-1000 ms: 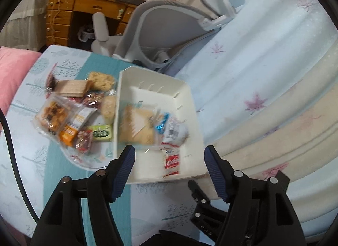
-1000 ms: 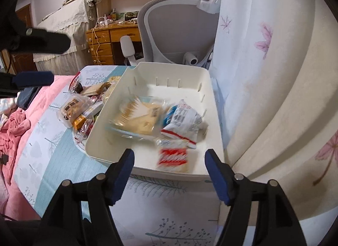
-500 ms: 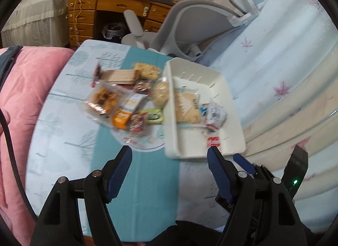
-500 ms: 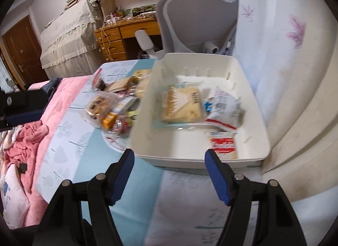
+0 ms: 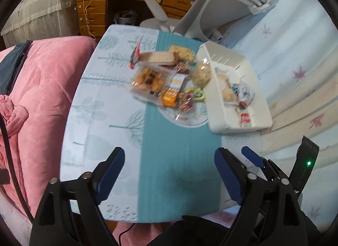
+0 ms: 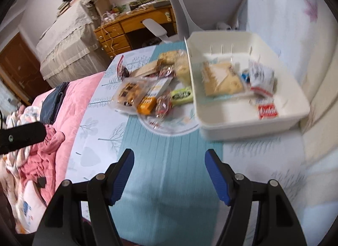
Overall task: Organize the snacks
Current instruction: 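Move both tools back toward the remaining snacks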
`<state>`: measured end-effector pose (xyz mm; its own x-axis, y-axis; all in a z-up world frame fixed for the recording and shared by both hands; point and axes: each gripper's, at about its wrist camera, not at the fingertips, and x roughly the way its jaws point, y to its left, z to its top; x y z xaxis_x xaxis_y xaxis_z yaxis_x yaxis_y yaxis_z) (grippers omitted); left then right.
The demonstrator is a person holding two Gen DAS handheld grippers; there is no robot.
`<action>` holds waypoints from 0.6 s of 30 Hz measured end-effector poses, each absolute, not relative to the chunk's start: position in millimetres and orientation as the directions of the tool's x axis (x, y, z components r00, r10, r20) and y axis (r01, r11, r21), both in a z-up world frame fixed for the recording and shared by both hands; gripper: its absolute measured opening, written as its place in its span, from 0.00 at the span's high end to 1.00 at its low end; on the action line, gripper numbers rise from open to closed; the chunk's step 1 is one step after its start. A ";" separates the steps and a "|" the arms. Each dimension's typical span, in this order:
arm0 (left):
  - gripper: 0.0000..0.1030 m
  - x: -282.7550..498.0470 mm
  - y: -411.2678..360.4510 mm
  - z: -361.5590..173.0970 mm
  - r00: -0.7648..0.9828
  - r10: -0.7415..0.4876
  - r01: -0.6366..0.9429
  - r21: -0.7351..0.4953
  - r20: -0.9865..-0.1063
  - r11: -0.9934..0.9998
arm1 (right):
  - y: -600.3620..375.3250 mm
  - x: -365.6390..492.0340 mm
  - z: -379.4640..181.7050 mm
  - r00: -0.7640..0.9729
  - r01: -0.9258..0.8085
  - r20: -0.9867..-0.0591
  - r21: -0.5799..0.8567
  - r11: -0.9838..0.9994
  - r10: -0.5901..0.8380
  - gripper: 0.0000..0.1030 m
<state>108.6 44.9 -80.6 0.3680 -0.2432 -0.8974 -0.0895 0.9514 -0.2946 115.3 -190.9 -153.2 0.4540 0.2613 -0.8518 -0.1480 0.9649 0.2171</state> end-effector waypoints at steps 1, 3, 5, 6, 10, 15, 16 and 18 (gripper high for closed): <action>0.16 107.1 50.5 -84.5 0.356 -0.247 -0.083 -0.294 -0.901 0.952 | -187.9 112.0 -156.4 0.452 -0.124 -0.854 0.226 0.966 0.258 0.29; 0.16 105.0 60.0 -92.2 0.335 -0.249 -0.071 -0.288 -0.909 0.955 | -183.0 104.3 -161.1 0.457 -0.071 -0.854 0.243 0.967 0.248 0.26; 0.16 104.3 70.1 -101.0 0.311 -0.244 -0.063 -0.276 -0.919 0.959 | -178.4 97.2 -164.2 0.469 -0.028 -0.852 0.251 0.968 0.234 0.26; 0.16 103.8 76.4 -105.6 0.299 -0.245 -0.056 -0.273 -0.922 0.960 | -175.8 93.0 -166.0 0.477 0.000 -0.850 0.253 0.968 0.222 0.26; 0.16 104.0 93.4 -115.8 0.286 -0.239 -0.033 -0.259 -0.928 0.965 | -168.0 80.2 -170.2 0.512 0.088 -0.841 0.253 0.963 0.174 0.26; 0.16 118.9 104.7 -124.8 0.268 -0.216 -0.019 -0.229 -0.939 0.973 | -159.6 76.0 -173.1 0.519 0.134 -0.845 0.234 0.963 0.133 0.26; 0.16 123.4 105.1 -125.7 0.265 -0.212 -0.017 -0.225 -0.940 0.974 | -157.4 76.5 -173.5 0.524 0.137 -0.842 0.233 0.963 0.129 0.26; 0.16 133.8 106.6 -127.9 0.267 -0.202 -0.009 -0.212 -0.942 0.977 | -153.0 78.7 -174.8 0.531 0.135 -0.839 0.221 0.966 0.118 0.26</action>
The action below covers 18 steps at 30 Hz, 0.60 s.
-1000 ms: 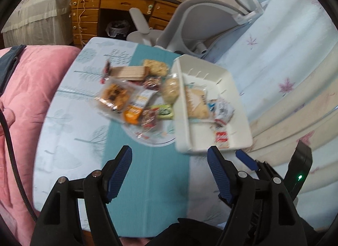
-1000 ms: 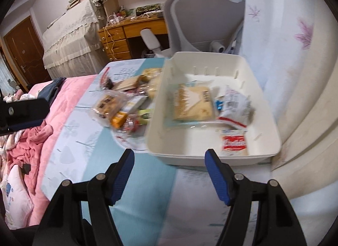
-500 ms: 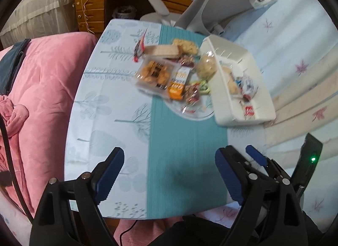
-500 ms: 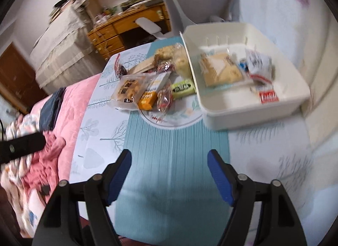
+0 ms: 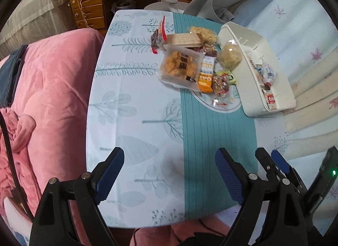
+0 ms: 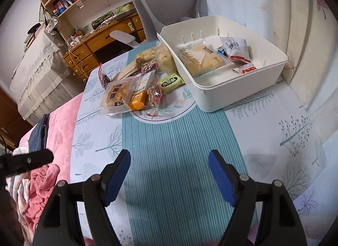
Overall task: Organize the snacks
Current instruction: 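Move both tools back toward the remaining snacks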
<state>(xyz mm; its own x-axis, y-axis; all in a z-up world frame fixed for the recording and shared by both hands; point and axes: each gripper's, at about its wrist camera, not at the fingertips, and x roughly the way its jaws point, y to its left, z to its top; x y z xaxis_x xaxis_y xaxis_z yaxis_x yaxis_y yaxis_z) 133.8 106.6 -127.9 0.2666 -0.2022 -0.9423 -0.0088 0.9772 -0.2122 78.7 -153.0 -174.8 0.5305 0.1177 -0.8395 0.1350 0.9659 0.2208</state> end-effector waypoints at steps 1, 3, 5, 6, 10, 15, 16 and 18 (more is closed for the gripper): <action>0.16 139.6 107.1 -128.9 0.269 -0.199 -0.002 -0.207 -0.942 0.978 | -151.1 80.1 -175.5 0.535 0.133 -0.837 0.218 0.967 0.116 0.26; 0.16 152.5 107.7 -131.8 0.265 -0.188 0.004 -0.194 -0.946 0.981 | -146.7 83.9 -177.0 0.545 0.127 -0.831 0.212 0.969 0.110 0.26; 0.16 166.9 108.0 -136.3 0.250 -0.169 0.004 -0.174 -0.953 0.985 | -141.4 92.0 -179.4 0.557 0.123 -0.825 0.193 0.973 0.093 0.26; 0.16 174.9 108.1 -138.9 0.240 -0.161 0.006 -0.165 -0.957 0.986 | -139.1 95.7 -180.5 0.561 0.122 -0.824 0.184 0.975 0.085 0.26; 0.16 201.8 105.6 -149.8 0.196 -0.138 0.020 -0.137 -0.971 0.990 | -126.6 119.7 -187.0 0.574 0.103 -0.816 0.151 0.983 0.065 0.26; 0.16 231.9 97.7 -166.3 0.157 -0.119 0.050 -0.113 -0.980 0.992 | -113.7 150.6 -196.8 0.586 0.079 -0.809 0.112 0.991 0.045 0.26; 0.16 236.1 96.9 -168.9 0.154 -0.125 0.047 -0.120 -0.980 0.992 | -111.9 154.8 -199.4 0.585 0.073 -0.810 0.112 0.991 0.049 0.26; 0.16 248.9 94.2 -176.0 0.138 -0.139 0.040 -0.134 -0.981 0.990 | -107.1 168.9 -206.0 0.584 0.062 -0.810 0.106 0.992 0.050 0.26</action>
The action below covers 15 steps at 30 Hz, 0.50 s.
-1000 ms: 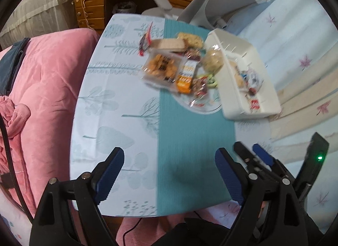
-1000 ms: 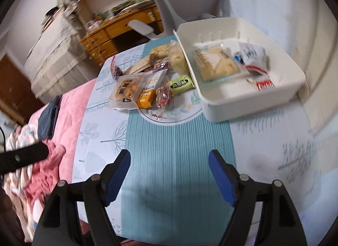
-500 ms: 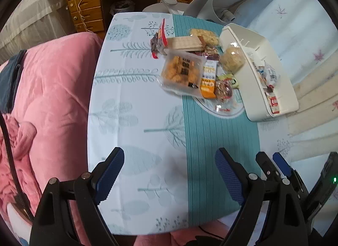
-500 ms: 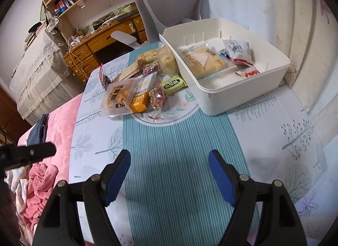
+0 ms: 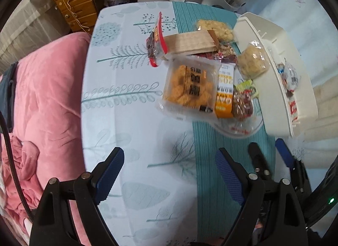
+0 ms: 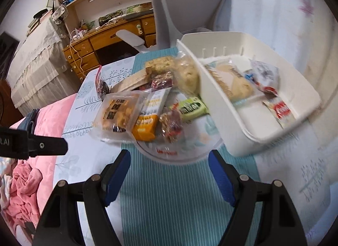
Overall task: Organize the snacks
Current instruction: 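Move both tools back toward the remaining snacks, then grasp the orange cookie pack with the left tool while the right tool grasps the brown jerky bag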
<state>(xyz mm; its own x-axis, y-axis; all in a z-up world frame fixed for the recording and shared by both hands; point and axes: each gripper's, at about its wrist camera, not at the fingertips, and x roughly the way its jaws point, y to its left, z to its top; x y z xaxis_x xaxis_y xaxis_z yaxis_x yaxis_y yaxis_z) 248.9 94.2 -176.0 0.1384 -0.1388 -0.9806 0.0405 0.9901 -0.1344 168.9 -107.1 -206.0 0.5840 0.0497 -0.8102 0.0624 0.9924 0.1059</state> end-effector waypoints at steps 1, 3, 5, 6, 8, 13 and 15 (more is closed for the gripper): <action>0.16 256.6 92.3 -180.4 0.131 -0.147 0.040 -0.143 -0.980 0.989 | -106.1 172.1 -207.9 0.585 0.064 -0.810 0.101 0.993 0.045 0.26; 0.16 267.8 88.5 -187.1 0.124 -0.157 0.036 -0.154 -0.980 0.987 | -103.4 184.2 -215.3 0.583 0.066 -0.811 0.098 0.993 0.041 0.26; 0.16 281.8 83.2 -196.2 0.113 -0.172 0.032 -0.170 -0.979 0.985 | -102.1 192.0 -222.1 0.580 0.068 -0.813 0.103 0.992 0.045 0.26; 0.15 288.4 80.4 -200.9 0.106 -0.181 0.027 -0.179 -0.978 0.983 | -102.1 196.9 -226.3 0.577 0.071 -0.816 0.105 0.992 0.045 0.26; 0.15 298.5 75.9 -208.1 0.092 -0.197 0.017 -0.197 -0.976 0.980 | -102.9 203.7 -232.9 0.573 0.082 -0.818 0.112 0.990 0.045 0.27; 0.15 323.3 62.8 -226.9 0.061 -0.199 0.006 -0.199 -0.978 0.980 | -109.6 219.5 -246.3 0.553 0.126 -0.832 0.130 0.984 0.039 0.32; 0.15 331.3 57.7 -232.7 0.050 -0.195 0.008 -0.195 -0.979 0.981 | -113.1 224.0 -249.8 0.548 0.139 -0.836 0.139 0.981 0.040 0.36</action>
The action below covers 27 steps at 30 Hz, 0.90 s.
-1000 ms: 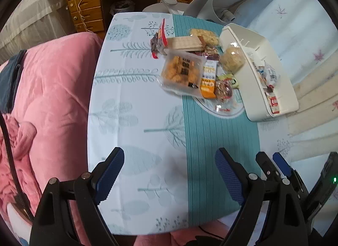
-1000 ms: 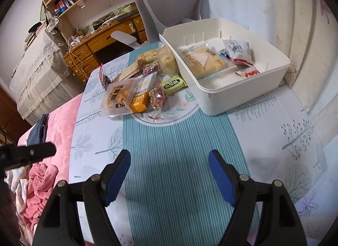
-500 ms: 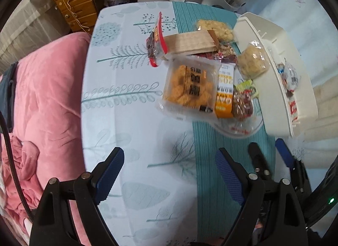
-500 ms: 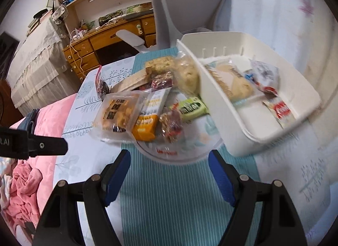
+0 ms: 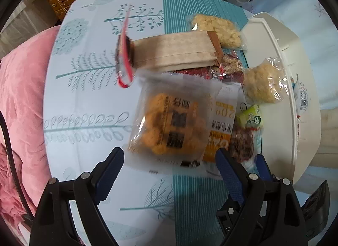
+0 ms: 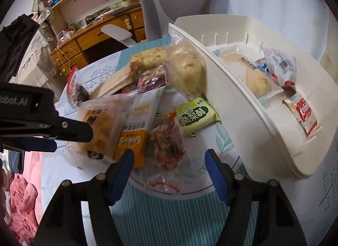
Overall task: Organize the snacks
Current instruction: 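Grasp the orange cookie pack with the left tool while the right tool grasps the brown jerky bag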
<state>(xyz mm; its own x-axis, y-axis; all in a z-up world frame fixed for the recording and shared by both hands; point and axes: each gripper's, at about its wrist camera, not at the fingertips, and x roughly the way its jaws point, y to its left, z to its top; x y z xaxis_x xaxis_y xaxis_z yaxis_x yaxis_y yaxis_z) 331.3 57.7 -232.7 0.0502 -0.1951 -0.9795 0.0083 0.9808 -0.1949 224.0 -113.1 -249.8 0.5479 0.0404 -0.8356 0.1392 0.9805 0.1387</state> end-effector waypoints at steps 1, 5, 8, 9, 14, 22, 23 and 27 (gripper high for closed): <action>0.15 335.0 54.7 -235.8 0.044 -0.189 0.010 -0.189 -0.981 0.982 | -114.2 226.3 -251.2 0.545 0.142 -0.837 0.141 0.980 0.042 0.38; 0.13 345.2 44.6 -245.4 0.024 -0.154 0.022 -0.154 -0.988 0.988 | -117.9 232.0 -256.9 0.535 0.142 -0.844 0.150 0.978 0.052 0.50; 0.11 350.4 39.4 -252.0 0.015 -0.128 0.033 -0.127 -0.992 0.991 | -119.1 236.9 -260.3 0.524 0.137 -0.849 0.164 0.977 0.069 0.59; 0.11 351.7 38.0 -254.0 0.011 -0.125 0.035 -0.125 -0.992 0.992 | -118.8 237.8 -260.9 0.523 0.129 -0.848 0.174 0.976 0.083 0.61; 0.11 358.8 35.9 -268.5 -0.030 -0.124 0.022 -0.125 -0.992 0.992 | -114.7 241.0 -262.0 0.524 0.109 -0.847 0.179 0.978 0.096 0.68; 0.19 359.9 29.6 -285.8 -0.040 -0.136 -0.001 -0.136 -0.990 0.991 | -120.9 240.3 -262.1 0.506 0.111 -0.854 0.204 0.973 0.121 0.68; 0.20 359.4 31.3 -285.9 -0.039 -0.138 -0.006 -0.138 -0.990 0.990 | -121.2 239.3 -262.0 0.503 0.114 -0.856 0.205 0.972 0.122 0.68; 0.26 356.8 37.4 -285.1 -0.052 -0.144 -0.021 -0.143 -0.988 0.990 | -123.0 235.3 -260.9 0.485 0.130 -0.867 0.205 0.970 0.118 0.68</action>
